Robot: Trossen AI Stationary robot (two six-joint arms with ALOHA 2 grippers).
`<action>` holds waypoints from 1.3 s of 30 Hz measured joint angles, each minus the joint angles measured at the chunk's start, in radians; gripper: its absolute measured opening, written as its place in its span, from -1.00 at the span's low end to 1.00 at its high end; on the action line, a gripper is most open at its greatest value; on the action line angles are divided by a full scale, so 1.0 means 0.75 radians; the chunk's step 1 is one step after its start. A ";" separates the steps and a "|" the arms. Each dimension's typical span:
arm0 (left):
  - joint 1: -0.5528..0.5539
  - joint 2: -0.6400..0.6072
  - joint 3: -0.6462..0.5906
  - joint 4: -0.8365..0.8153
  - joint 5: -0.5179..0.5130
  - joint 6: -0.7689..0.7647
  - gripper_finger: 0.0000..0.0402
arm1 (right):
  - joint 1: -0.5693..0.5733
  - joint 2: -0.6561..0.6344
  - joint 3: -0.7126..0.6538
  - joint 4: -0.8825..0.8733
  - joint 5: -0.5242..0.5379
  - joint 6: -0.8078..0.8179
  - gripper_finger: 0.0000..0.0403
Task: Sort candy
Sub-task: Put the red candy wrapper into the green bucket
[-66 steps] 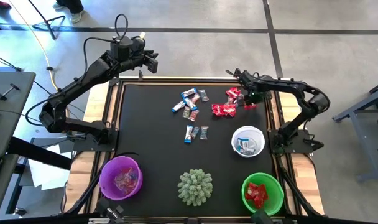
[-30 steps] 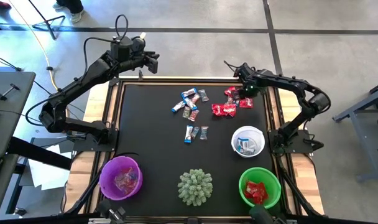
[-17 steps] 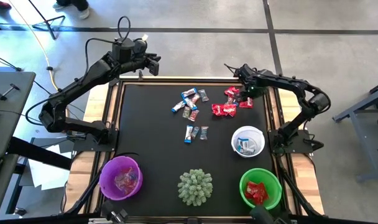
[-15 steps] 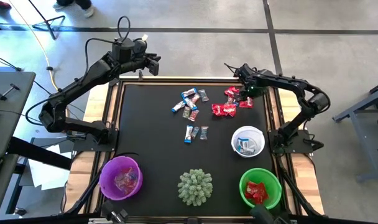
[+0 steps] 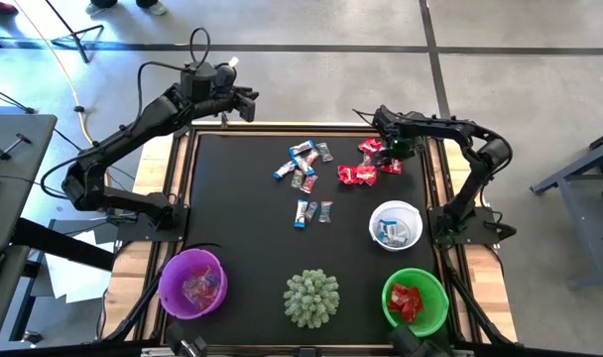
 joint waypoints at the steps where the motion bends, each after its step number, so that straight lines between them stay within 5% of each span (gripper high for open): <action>1: -0.003 0.000 0.000 -0.001 0.000 0.000 -0.47 | 0.003 0.000 0.000 0.000 -0.005 0.015 0.04; 7: -0.009 0.000 0.000 0.000 -0.001 0.000 -0.47 | 0.005 0.002 -0.001 -0.009 -0.014 0.062 -0.18; 17: -0.009 0.000 0.000 0.000 -0.001 -0.001 -0.47 | 0.006 0.004 -0.003 -0.009 -0.074 0.137 -0.94; 39: -0.009 0.000 0.000 0.000 -0.001 0.002 -0.47 | 0.006 -0.106 -0.013 -0.020 -0.155 0.214 -1.00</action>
